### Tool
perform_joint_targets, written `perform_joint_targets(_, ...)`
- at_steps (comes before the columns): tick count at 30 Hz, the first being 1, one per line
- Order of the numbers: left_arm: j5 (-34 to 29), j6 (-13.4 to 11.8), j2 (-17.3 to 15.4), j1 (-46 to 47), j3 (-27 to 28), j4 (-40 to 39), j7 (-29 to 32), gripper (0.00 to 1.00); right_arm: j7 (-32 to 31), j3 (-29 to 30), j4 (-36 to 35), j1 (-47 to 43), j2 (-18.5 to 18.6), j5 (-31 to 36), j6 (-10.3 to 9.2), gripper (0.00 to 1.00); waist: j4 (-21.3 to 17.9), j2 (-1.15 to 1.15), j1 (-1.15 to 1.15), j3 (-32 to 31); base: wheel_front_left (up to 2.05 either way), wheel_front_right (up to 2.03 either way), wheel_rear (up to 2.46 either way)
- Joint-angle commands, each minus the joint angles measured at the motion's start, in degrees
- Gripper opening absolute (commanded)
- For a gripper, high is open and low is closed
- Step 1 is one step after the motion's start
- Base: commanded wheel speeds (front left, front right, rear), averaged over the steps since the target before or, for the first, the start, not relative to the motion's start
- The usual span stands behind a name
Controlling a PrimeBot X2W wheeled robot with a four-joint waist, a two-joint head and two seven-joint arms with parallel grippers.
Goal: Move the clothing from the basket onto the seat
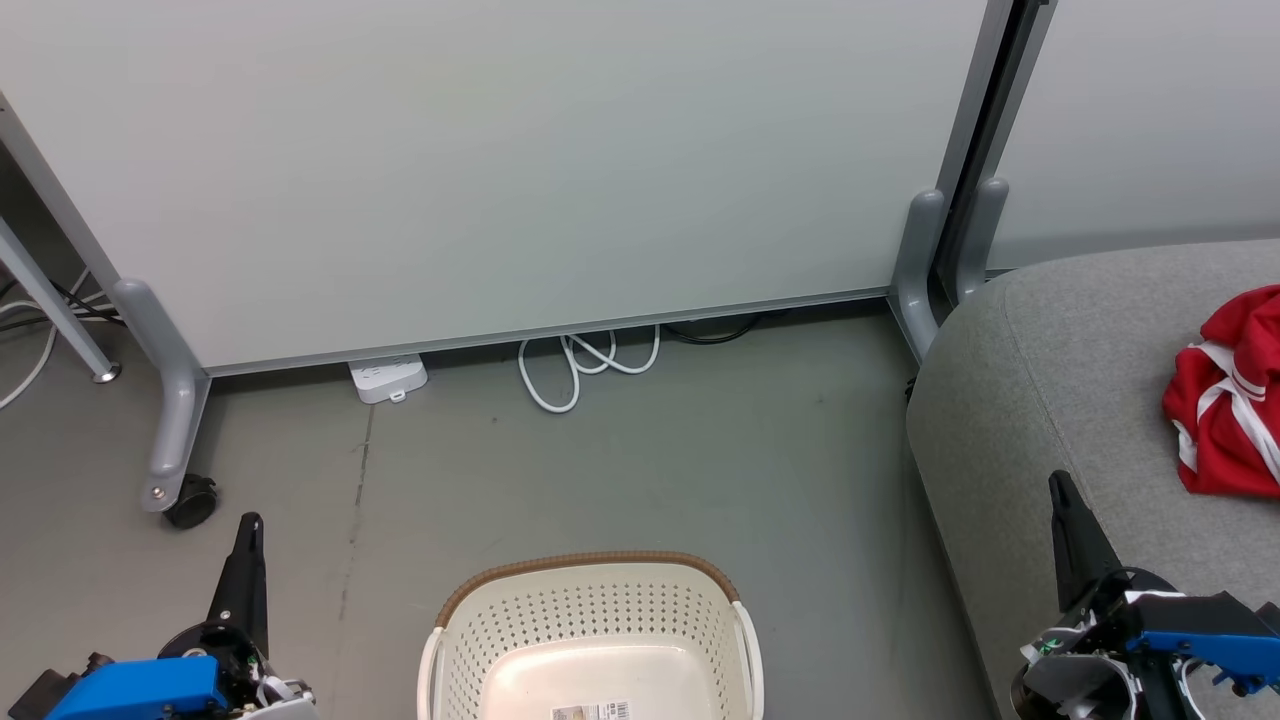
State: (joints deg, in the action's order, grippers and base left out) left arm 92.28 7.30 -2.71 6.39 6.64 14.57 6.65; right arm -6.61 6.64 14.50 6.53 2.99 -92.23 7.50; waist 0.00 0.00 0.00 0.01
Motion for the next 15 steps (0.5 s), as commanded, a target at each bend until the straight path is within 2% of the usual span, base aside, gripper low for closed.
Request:
perform_joint_targets(1, 0.08, 0.36, -0.32, 0.56, 0.16, -0.27, 0.13, 0.0, -0.21, 0.09, -0.22, 0.32, -0.22, -0.19, -0.02, 0.0, 0.0, 0.0, 0.0, 0.0, 0.0, 0.0, 0.0)
perform_joint_targets(15, 0.08, 0.37, -0.32, 0.55, 0.16, -0.28, 0.13, 0.0, -0.21, 0.08, -0.22, 0.32, -0.21, -0.18, -0.02, 0.0, 0.0, 0.0, 0.0, 0.0, 0.0, 0.0, 0.0)
